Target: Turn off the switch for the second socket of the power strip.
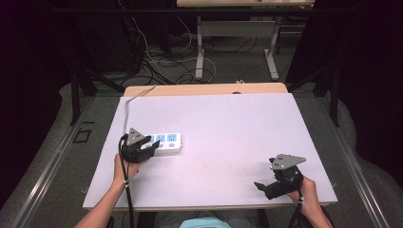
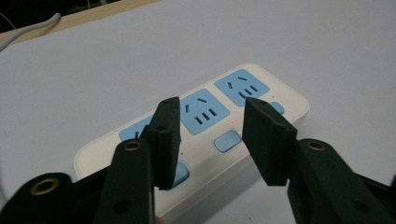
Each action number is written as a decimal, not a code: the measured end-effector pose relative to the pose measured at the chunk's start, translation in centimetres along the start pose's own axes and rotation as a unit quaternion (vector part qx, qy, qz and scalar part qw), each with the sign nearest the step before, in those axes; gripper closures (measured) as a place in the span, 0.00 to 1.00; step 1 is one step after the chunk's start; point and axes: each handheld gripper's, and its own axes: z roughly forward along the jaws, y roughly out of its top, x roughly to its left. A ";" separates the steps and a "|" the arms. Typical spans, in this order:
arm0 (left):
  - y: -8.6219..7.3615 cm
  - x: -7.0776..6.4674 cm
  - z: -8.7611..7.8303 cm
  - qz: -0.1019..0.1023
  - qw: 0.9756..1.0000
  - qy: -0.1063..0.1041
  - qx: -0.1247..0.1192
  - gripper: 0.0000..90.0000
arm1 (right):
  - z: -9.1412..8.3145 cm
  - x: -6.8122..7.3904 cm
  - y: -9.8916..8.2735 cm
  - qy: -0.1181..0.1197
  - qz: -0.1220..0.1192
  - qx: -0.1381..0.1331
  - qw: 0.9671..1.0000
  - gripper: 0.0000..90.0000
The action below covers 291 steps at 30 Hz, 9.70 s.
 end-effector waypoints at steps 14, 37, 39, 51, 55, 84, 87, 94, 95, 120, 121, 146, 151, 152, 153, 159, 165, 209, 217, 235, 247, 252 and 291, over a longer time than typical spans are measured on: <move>0.0 0.0 1.0 0.013 1.000 -0.017 -0.004 0.97 | -0.1 0.2 0.0 0.003 -0.001 0.008 1.000 0.01; -0.3 -0.1 2.0 0.015 0.999 -0.031 0.011 1.00 | -0.1 0.2 0.0 -0.001 -0.001 0.008 1.000 0.01; -0.4 -0.1 2.1 0.015 0.999 -0.034 0.018 1.00 | 0.0 0.2 0.0 -0.002 0.001 0.009 1.000 0.01; -0.5 -0.2 2.4 0.018 0.999 -0.036 0.022 1.00 | -0.1 0.2 0.0 0.002 -0.002 0.014 1.000 0.01; -0.5 -0.2 2.5 0.023 0.999 -0.038 0.021 1.00 | 0.0 0.1 0.0 0.002 -0.007 0.011 1.000 0.01; -0.2 -0.1 2.8 0.017 0.999 -0.041 0.029 1.00 | 0.0 0.2 0.0 0.000 -0.006 0.014 1.000 0.01; -0.2 -0.1 2.8 0.010 0.998 -0.044 0.033 1.00 | 0.0 0.3 0.0 -0.001 -0.006 0.014 1.000 0.01; -0.2 -0.1 2.8 0.012 0.998 -0.044 0.032 1.00 | 0.1 0.2 0.0 -0.003 -0.009 0.013 1.000 0.01; -0.2 -0.1 2.8 0.011 0.998 -0.043 0.032 1.00 | 0.1 0.2 0.0 0.000 -0.010 0.016 1.000 0.01; 0.0 -0.1 3.0 0.016 0.998 -0.053 0.038 1.00 | 0.0 0.4 -0.1 -0.004 -0.007 0.015 1.000 0.01; 0.0 -0.1 3.0 0.016 0.998 -0.052 0.038 1.00 | 0.0 0.4 -0.1 -0.004 -0.007 0.016 1.000 0.01; -0.1 1.1 2.5 -0.007 0.997 -0.059 0.048 1.00 | 0.2 0.4 0.0 -0.002 -0.013 0.015 1.000 0.01; -0.1 1.2 2.5 -0.009 0.997 -0.062 0.048 1.00 | 0.2 0.4 0.0 -0.003 -0.013 0.015 1.000 0.01; -0.1 1.2 2.5 -0.009 0.997 -0.063 0.048 1.00 | 0.2 0.4 0.0 -0.002 -0.014 0.016 1.000 0.01; -0.1 1.2 2.5 -0.010 0.997 -0.064 0.048 1.00 | 0.2 0.4 0.0 -0.001 -0.012 0.016 1.000 0.01; 0.0 1.3 2.4 -0.007 0.996 -0.065 0.053 1.00 | 0.2 0.4 0.0 0.000 -0.010 0.016 1.000 0.01; 0.0 1.2 2.5 -0.008 0.997 -0.061 0.051 1.00 | 0.2 0.4 0.0 0.000 -0.016 0.016 1.000 0.01; -0.1 0.4 2.5 0.014 0.998 -0.043 0.051 1.00 | 0.2 0.4 0.0 0.003 -0.019 0.022 1.000 0.01; -0.1 0.7 2.5 0.008 0.997 -0.051 0.050 1.00 | 0.2 0.4 0.0 0.003 -0.020 0.026 0.999 0.01; 0.3 0.4 2.2 0.012 0.998 -0.047 0.047 1.00 | 0.2 0.6 0.0 0.000 -0.015 0.022 1.000 0.01; 0.4 0.2 2.3 0.020 0.998 -0.049 0.046 0.97 | 0.2 0.6 0.0 0.004 -0.018 0.022 1.000 0.01; 0.6 0.3 2.1 0.020 0.998 -0.050 0.039 0.92 | 0.2 0.6 0.0 0.004 -0.019 0.022 1.000 0.01; 1.4 -0.8 0.1 0.038 0.998 -0.010 0.058 0.00 | 0.1 0.6 0.0 0.003 -0.018 0.021 1.000 0.01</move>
